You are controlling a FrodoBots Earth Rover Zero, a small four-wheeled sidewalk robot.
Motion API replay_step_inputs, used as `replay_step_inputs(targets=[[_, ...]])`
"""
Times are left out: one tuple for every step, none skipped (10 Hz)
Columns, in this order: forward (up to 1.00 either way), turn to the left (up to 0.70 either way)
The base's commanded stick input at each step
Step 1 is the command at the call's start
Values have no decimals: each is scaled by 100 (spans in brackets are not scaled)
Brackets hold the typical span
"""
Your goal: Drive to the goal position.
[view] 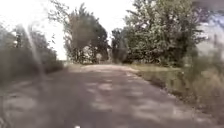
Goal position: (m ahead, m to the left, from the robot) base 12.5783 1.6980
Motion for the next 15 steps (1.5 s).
replay_step_inputs(targets=[[100, -14], [100, -13], [100, -10], [100, -6], [100, -3], [100, -3], [100, -3], [100, -3], [100, -3], [100, -3], [100, -3], [100, -3], [100, -3], [100, -3], [100, -3]])
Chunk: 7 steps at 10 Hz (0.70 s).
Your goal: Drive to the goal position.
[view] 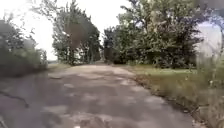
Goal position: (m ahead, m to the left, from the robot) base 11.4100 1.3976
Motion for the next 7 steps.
replay_step_inputs(targets=[[100, -3], [100, -2], [100, -1], [100, -1], [100, -4], [100, -9], [100, -14]])
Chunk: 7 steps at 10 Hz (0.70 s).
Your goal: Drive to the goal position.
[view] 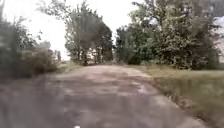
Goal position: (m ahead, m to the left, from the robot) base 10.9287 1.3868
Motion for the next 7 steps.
replay_step_inputs(targets=[[100, -18], [100, -19], [100, -19], [100, -18], [100, -18], [100, -17], [100, -12]])
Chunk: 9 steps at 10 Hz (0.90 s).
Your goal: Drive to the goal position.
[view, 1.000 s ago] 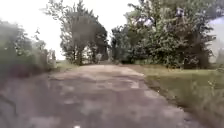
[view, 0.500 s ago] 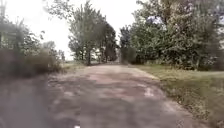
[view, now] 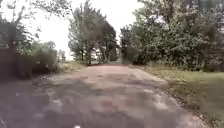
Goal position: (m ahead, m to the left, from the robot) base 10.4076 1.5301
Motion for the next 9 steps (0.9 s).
replay_step_inputs(targets=[[100, -12], [100, -12], [100, -12], [100, -14], [100, -13], [100, -11], [100, -10], [100, -8], [100, -4]])
